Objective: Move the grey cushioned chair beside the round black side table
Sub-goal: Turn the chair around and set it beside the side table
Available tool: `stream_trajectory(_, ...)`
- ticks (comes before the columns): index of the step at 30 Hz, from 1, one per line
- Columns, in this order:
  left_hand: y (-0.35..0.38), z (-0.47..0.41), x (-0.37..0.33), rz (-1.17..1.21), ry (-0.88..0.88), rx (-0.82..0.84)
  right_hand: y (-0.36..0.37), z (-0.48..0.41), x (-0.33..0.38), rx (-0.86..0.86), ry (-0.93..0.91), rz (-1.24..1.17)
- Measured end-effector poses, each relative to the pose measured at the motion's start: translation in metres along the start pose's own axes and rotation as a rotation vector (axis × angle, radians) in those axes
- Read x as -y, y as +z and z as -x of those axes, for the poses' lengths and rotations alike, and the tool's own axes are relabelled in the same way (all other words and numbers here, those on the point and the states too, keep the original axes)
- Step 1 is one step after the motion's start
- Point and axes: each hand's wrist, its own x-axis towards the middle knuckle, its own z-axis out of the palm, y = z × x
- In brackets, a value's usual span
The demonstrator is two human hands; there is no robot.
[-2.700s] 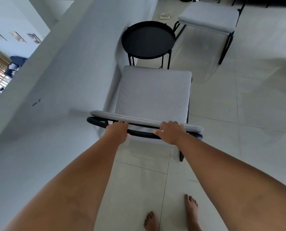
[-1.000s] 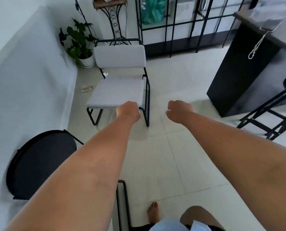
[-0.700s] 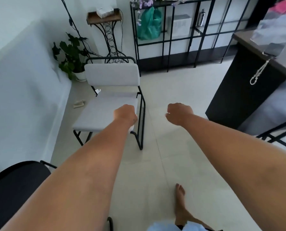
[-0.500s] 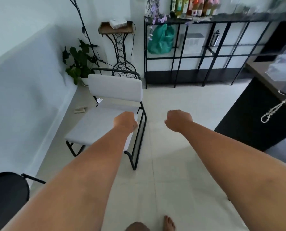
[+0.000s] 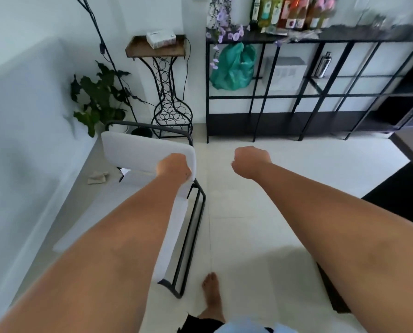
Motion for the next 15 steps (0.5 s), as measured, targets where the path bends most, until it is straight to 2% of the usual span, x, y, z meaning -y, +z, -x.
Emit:
stream_trajectory(7,-0.027,-0.133,-0.015,-0.003,0.037,0.027,-0.015,-0.135,-0.021,0.023,0.020,-0.027)
stream_trajectory(15,-0.033,-0.256,-0.009,-0.068,-0.035,0.074,-0.035,-0.271,-0.026,0.080,-0.025,-0.077)
